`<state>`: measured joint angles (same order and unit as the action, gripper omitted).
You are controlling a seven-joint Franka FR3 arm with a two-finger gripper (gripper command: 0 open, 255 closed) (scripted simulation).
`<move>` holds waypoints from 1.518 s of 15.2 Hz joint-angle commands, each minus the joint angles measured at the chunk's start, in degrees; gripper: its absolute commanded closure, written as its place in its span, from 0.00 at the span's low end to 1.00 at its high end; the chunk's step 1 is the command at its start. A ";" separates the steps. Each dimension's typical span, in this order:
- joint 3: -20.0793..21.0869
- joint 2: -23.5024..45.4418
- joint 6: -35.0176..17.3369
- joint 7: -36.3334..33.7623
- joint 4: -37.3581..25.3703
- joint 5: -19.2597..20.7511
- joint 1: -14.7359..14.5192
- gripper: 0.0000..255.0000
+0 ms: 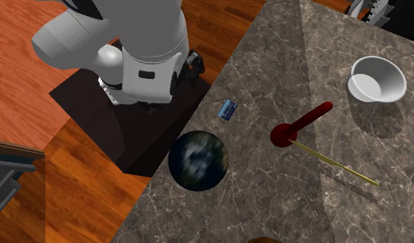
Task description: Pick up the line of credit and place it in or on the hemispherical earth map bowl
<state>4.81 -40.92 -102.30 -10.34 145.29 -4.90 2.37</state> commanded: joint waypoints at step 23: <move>9.65 44.00 -38.52 -31.97 4.96 -48.63 -4.46 0.00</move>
<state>14.06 0.49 -138.82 -42.74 150.53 -49.70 -1.63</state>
